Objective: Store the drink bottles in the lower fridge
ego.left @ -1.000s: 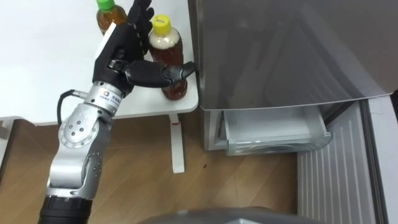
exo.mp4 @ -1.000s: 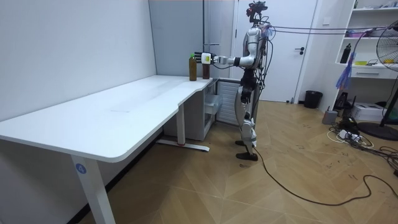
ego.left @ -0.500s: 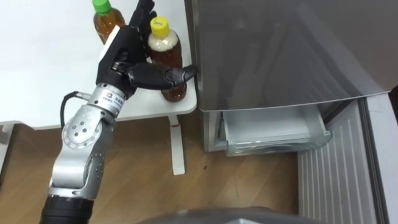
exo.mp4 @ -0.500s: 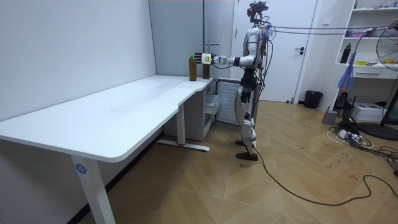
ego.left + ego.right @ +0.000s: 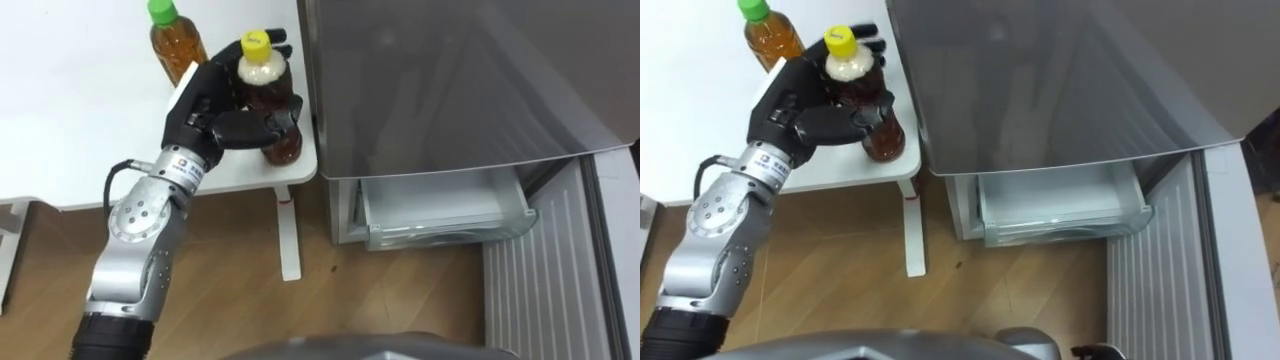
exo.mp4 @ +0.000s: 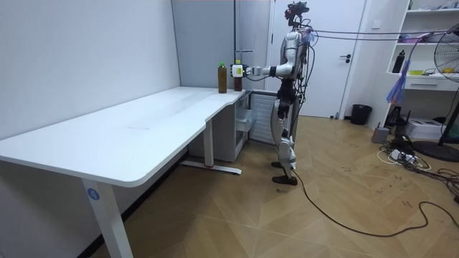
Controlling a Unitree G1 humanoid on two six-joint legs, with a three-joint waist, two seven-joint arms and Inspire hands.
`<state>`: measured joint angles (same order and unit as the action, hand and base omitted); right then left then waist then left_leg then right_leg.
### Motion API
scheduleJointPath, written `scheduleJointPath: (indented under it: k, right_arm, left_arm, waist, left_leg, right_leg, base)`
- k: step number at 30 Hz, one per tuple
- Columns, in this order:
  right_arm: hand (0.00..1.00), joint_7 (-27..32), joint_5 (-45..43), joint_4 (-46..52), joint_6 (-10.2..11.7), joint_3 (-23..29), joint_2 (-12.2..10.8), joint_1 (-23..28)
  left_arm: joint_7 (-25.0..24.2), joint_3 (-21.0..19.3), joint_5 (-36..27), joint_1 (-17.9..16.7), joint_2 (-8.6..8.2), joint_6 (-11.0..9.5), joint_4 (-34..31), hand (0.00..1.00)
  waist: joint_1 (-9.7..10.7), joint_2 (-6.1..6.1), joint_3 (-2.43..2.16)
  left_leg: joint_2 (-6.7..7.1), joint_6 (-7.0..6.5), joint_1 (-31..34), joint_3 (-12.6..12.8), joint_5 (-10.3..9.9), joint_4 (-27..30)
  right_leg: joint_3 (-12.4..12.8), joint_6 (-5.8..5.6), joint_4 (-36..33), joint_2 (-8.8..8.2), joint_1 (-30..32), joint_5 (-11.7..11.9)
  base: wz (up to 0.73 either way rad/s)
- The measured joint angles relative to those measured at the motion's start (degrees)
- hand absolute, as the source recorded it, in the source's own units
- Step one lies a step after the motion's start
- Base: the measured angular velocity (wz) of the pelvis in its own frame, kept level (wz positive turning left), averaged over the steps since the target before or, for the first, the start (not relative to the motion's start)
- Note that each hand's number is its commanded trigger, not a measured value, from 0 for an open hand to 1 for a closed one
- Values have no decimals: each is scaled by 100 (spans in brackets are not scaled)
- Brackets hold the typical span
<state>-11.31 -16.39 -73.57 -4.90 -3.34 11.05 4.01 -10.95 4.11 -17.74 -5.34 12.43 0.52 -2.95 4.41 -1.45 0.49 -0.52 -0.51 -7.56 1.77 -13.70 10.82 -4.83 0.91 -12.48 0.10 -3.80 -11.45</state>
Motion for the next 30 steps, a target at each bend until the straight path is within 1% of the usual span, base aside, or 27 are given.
scheduleJointPath:
  k: [2,8,11,12,18,23,28,30]
  right_arm:
    - [0,19,43,-1,2,-4,2,-3]
    - [0,-11,43,1,-8,-8,8,3]
    - [0,-28,43,1,-15,-7,9,3]
    - [0,-35,43,5,-14,-7,9,-1]
    - [0,-61,42,4,-19,-7,16,16]
    - [0,-143,94,19,-21,-6,15,-9]
    - [0,-111,112,20,-17,-7,3,-17]
    - [0,-20,125,21,-13,-10,-3,-18]
  left_arm:
    - [63,25,52,6,6,0,0,100]
    - [77,66,113,19,13,12,-2,100]
    - [77,66,175,30,12,24,-2,100]
    - [77,66,175,32,12,40,-2,100]
    - [78,66,179,32,12,49,-3,100]
    - [63,61,169,37,9,72,-4,100]
    - [46,61,180,38,-9,82,-20,100]
    - [47,62,178,38,-9,83,-20,100]
  waist:
    - [8,13,9]
    - [7,19,13]
    - [11,22,8]
    - [10,14,-3]
    - [4,29,0]
    - [-3,57,1]
    - [-25,114,-18]
    - [-34,135,-12]
  left_leg:
    - [3,0,5,0,0,0]
    - [2,0,34,0,0,0]
    - [3,0,78,0,0,1]
    - [3,0,94,1,0,4]
    - [3,0,110,1,0,2]
    - [1,0,110,1,0,0]
    - [0,0,83,2,0,0]
    - [0,0,68,3,0,0]
  right_leg:
    - [2,0,9,-3,5,0]
    - [2,0,-5,-2,9,0]
    - [2,-1,-12,-3,33,-1]
    - [3,-1,-19,-3,71,0]
    - [-1,-1,-21,-4,83,0]
    - [-1,-1,-21,-2,67,0]
    - [-3,0,-21,0,57,2]
    - [-1,1,-21,0,45,4]
  base:
    - [0]
    - [0]
    - [0]
    - [0]
    - [0]
    - [0]
    - [0]
    - [0]
